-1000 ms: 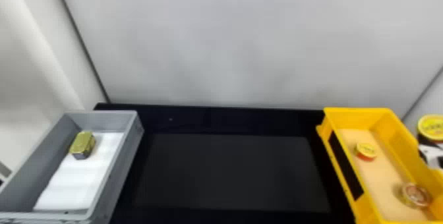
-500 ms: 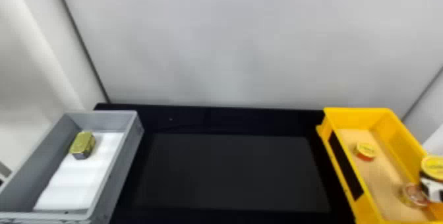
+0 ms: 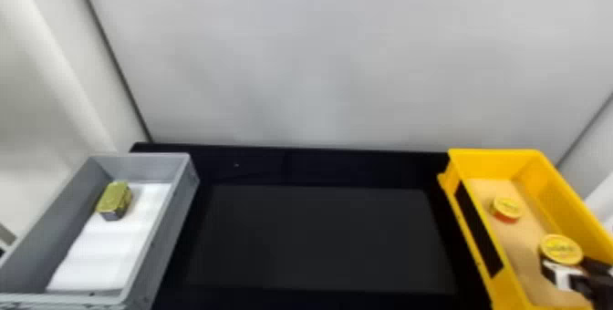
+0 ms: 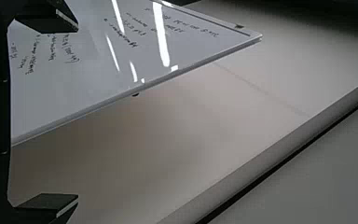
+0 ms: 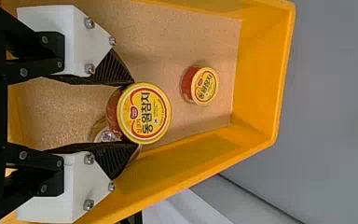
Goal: Pick up the round yellow can and place it in the yellow rectangular box
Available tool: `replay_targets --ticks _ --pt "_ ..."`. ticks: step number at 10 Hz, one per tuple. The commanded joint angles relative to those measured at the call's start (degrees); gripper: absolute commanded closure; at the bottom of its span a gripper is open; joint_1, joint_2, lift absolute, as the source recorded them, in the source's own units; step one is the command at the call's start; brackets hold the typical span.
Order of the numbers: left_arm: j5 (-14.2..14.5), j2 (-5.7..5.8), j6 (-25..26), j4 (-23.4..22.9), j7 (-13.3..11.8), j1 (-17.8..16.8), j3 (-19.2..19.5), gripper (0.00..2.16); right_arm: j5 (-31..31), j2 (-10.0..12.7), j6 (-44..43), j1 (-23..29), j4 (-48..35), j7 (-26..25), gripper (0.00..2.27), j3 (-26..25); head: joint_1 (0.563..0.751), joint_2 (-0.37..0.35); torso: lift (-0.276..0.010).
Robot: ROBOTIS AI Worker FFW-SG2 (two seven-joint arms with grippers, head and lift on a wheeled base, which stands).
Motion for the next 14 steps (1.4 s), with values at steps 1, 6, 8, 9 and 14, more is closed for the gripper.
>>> replay_targets --ticks 1,6,8,9,14 --pt "-0.07 -0.15 0.00 0.04 0.08 0.00 -0.06 0.01 0.01 -0.88 0.21 -0.87 1.24 0.55 0.67 0.56 0.686 0.014 -0.056" --pt "-0.15 -0.15 0.00 0.04 0.08 0.17 -0.14 0.01 0.10 -1.85 -0.40 -1.40 1.86 1.78 0.43 1.79 0.686 0.014 -0.056" --pt "-0.15 -0.15 0.00 0.04 0.08 0.17 -0.14 0.01 0.10 -1.85 -0.49 -1.58 1.77 1.96 0.28 1.88 0.686 0.014 -0.056" --pt "-0.15 -0.15 0.00 0.04 -0.01 0.17 -0.14 0.01 0.10 -1.94 -0.49 -1.49 1.59 2.31 0.27 1.70 0.686 0.014 -0.056" --pt "-0.24 -0.15 -0.17 0.04 0.08 0.17 -0.06 0.01 6.87 -2.20 0.92 -1.75 -9.92 4.16 0.27 1.00 0.686 0.014 -0.056"
